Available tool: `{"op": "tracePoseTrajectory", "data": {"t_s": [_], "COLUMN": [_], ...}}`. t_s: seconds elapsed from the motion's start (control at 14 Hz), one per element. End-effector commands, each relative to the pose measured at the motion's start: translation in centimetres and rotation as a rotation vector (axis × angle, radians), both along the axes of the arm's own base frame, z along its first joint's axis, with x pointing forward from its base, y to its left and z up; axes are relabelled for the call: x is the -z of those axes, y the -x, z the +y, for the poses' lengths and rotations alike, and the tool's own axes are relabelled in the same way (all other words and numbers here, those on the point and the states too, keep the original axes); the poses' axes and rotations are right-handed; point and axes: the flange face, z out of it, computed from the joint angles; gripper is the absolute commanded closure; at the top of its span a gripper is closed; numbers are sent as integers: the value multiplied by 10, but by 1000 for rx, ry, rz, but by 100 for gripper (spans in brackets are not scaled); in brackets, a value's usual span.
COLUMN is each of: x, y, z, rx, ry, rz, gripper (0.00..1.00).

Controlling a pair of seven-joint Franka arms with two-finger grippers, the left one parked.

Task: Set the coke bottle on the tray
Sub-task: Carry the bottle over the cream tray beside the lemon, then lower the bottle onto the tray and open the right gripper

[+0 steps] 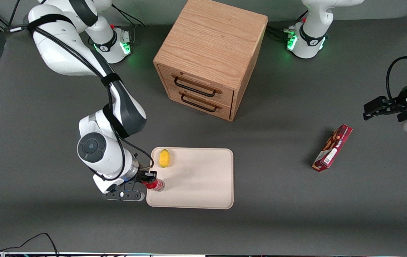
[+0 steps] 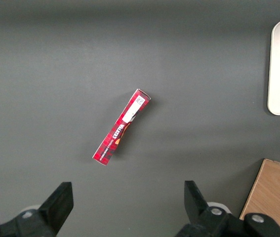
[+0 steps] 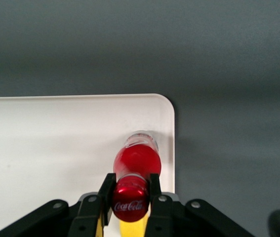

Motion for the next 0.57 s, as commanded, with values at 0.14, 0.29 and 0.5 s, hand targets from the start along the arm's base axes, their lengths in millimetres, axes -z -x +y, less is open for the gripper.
{"op": "tracePoseTrajectory", "data": {"t_s": [0.14, 0.29, 0.5], "x": [9, 9, -31], "y": [-7, -8, 0], "z": [9, 9, 2], "rx": [-24, -24, -17], "ry": [26, 32, 33], "rz": [-44, -47, -50], "gripper": [60, 0, 0]}}
